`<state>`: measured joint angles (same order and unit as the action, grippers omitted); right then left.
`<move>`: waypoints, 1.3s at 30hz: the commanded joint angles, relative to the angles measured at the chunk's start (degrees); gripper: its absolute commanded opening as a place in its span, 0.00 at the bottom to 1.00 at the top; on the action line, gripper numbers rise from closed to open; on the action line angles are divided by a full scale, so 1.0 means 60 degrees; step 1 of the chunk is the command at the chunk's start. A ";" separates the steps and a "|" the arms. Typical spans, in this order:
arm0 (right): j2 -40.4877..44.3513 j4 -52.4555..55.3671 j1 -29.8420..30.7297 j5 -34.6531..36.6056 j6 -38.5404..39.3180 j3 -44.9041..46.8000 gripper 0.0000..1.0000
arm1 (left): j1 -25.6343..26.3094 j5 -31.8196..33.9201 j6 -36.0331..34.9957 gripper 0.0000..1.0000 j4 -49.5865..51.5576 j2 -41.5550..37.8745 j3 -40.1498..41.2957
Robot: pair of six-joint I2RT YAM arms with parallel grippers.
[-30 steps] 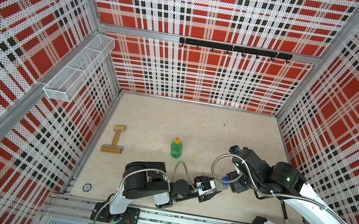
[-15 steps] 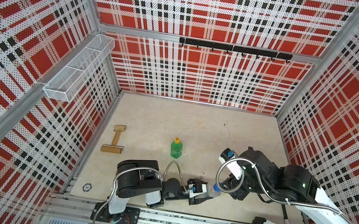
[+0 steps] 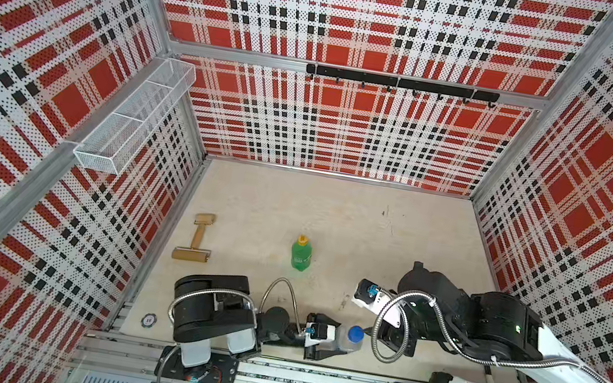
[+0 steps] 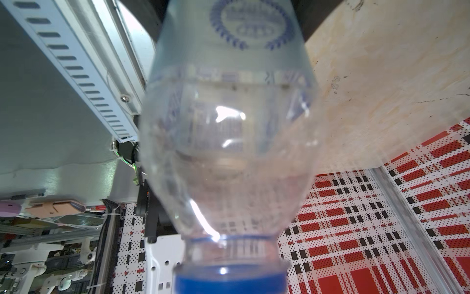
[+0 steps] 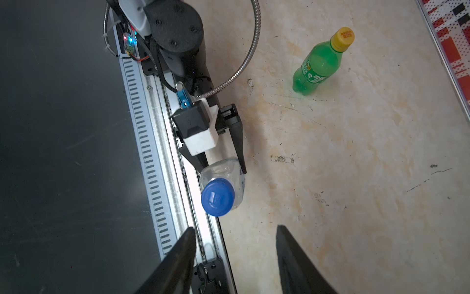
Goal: Screw on the bottle caps
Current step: Screw the bottle cap onto the plastic bottle.
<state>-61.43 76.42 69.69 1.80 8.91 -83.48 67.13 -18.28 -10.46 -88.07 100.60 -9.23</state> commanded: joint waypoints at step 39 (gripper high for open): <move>-0.1853 -0.0004 0.1047 -0.0008 0.4679 0.0655 0.50 | -0.0583 -0.2191 0.0276 0.57 -0.0248 0.0362 0.0078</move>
<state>-71.46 78.06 75.26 0.97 36.47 -79.00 63.88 -30.26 -9.04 -87.90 102.08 -7.79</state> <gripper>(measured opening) 0.505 0.578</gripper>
